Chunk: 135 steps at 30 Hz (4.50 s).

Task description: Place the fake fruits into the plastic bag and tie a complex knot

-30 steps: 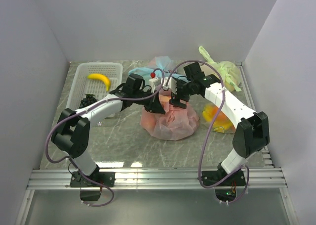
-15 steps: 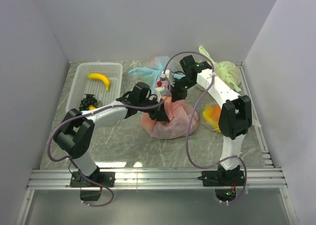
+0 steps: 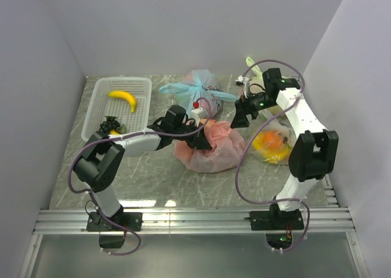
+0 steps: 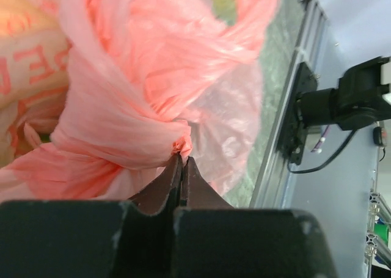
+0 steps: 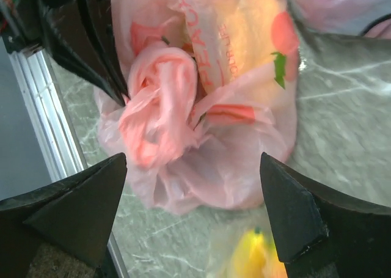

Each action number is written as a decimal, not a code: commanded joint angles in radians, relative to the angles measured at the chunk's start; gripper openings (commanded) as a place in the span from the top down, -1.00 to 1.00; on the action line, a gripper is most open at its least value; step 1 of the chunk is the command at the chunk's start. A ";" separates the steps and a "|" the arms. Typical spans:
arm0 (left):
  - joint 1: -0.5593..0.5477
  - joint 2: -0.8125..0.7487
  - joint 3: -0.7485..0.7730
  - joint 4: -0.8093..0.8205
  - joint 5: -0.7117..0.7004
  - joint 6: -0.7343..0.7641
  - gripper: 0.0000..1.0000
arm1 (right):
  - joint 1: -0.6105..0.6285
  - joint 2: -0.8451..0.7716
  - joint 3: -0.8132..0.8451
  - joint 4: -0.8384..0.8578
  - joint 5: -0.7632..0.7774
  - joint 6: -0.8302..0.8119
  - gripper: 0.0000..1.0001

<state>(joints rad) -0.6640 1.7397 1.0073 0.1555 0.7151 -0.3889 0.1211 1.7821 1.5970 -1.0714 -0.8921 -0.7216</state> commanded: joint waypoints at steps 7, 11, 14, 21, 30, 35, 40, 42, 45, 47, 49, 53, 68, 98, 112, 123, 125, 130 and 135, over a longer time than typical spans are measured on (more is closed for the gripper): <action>0.001 -0.058 0.040 0.032 0.073 -0.004 0.99 | 0.055 -0.020 -0.072 0.016 -0.105 -0.134 -0.96; -0.003 -0.051 0.045 0.006 0.087 -0.005 0.99 | 0.101 0.022 -0.111 0.096 -0.070 -0.101 -0.96; -0.028 -0.040 0.048 -0.039 0.051 0.010 0.99 | 0.132 0.054 -0.117 0.120 -0.057 -0.064 -0.97; -0.051 0.055 0.071 -0.114 -0.163 -0.091 0.99 | 0.106 0.083 -0.100 0.093 -0.164 0.111 1.00; 0.030 0.083 0.129 0.001 -0.263 -0.169 0.99 | 0.126 -0.136 -0.536 0.904 -0.371 1.089 1.00; 0.061 0.089 0.151 0.094 -0.192 -0.200 0.99 | 0.156 -0.199 -0.755 1.597 -0.242 1.716 1.00; 0.090 0.063 0.114 0.180 -0.082 -0.263 0.99 | 0.233 -0.201 -0.798 1.812 -0.085 1.924 1.00; 0.093 0.040 0.085 0.208 0.007 -0.275 0.99 | 0.256 -0.184 -0.790 1.852 -0.033 1.953 1.00; 0.093 -0.008 0.027 0.237 0.095 -0.291 0.99 | 0.288 -0.179 -0.772 1.823 0.010 1.941 1.00; 0.095 -0.037 -0.008 0.271 0.133 -0.324 0.99 | 0.304 -0.204 -0.763 1.787 0.034 1.915 1.00; 0.095 -0.052 -0.016 0.288 0.179 -0.352 0.99 | 0.307 -0.222 -0.779 1.792 0.071 1.926 1.00; 0.090 -0.086 -0.007 0.388 0.195 -0.462 0.99 | 0.281 -0.271 -0.810 1.820 0.079 1.920 1.00; 0.096 -0.042 0.073 0.114 0.285 -0.175 0.99 | 0.374 -0.302 -0.807 1.485 0.102 1.578 0.61; 0.104 0.086 0.113 0.162 0.337 -0.249 0.99 | 0.106 -0.330 -0.512 0.547 0.057 0.812 0.04; 0.095 0.162 0.097 0.492 0.377 -0.548 0.99 | 0.281 -0.213 -0.583 0.901 -0.025 1.113 -0.54; 0.077 0.155 0.042 0.578 0.518 -0.579 0.99 | 0.273 -0.142 -0.503 0.995 -0.030 1.197 -0.50; 0.066 0.162 0.053 0.483 0.547 -0.487 0.99 | 0.270 -0.135 -0.488 1.007 -0.047 1.202 -0.45; 0.069 0.136 0.063 0.298 0.555 -0.317 0.99 | 0.256 -0.161 -0.462 0.889 -0.060 1.090 -0.39; 0.081 0.132 0.088 0.268 0.557 -0.291 0.99 | 0.219 -0.240 -0.489 0.690 -0.077 0.915 -0.42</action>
<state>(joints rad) -0.5636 1.9121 1.0626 0.4728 1.1919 -0.7540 0.3756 1.6188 1.0710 -0.2928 -0.9848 0.3252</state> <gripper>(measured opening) 0.012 0.706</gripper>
